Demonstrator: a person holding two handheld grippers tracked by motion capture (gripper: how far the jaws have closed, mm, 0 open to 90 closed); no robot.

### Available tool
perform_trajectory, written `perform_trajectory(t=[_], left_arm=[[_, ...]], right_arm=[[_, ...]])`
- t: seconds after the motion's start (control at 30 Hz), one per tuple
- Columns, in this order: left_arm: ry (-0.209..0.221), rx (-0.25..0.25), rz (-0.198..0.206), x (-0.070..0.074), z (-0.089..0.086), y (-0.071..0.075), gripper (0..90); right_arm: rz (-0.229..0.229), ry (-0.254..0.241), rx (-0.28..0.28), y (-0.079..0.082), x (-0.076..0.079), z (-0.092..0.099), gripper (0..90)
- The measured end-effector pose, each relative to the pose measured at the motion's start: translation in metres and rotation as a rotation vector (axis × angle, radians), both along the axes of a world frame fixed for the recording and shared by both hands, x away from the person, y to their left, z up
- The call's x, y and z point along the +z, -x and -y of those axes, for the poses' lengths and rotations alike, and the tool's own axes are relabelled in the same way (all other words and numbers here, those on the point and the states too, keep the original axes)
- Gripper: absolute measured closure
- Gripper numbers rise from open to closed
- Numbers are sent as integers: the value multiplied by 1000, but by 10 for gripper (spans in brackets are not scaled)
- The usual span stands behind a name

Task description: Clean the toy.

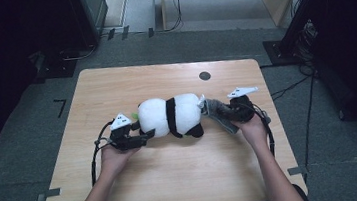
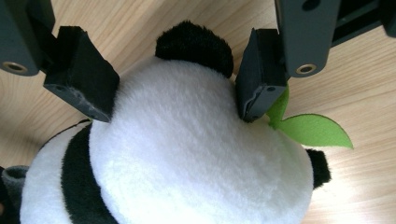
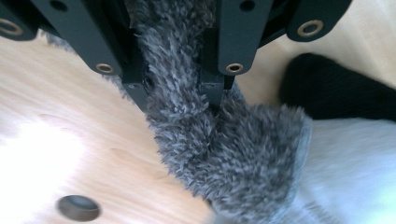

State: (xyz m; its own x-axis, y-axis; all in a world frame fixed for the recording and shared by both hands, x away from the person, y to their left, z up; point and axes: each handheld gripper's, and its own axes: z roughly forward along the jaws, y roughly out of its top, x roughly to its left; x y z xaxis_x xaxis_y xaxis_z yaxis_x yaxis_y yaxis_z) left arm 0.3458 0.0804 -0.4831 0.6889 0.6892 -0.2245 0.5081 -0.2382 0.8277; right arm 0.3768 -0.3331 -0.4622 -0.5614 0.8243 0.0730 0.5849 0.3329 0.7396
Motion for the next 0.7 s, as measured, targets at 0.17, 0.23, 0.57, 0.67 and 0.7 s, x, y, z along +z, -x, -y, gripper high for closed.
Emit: perform_trajectory(t=[0.17, 0.23, 0.57, 0.67, 0.7], left_arm=[[3, 5, 4, -1, 0, -1, 309], [3, 5, 5, -1, 0, -2, 309], [4, 0, 10, -2, -1, -3, 305], [6, -3, 7, -2, -1, -3, 302], [6, -4, 6, -2, -1, -3, 301]], right_arm=[[28, 22, -66, -6, -1, 14, 723], [28, 4, -95, -10, -4, 21, 723], [32, 35, -160, -28, -28, 29, 715], [13, 24, -177, -34, -34, 30, 707], [8, 24, -176, -34, -35, 30, 699]])
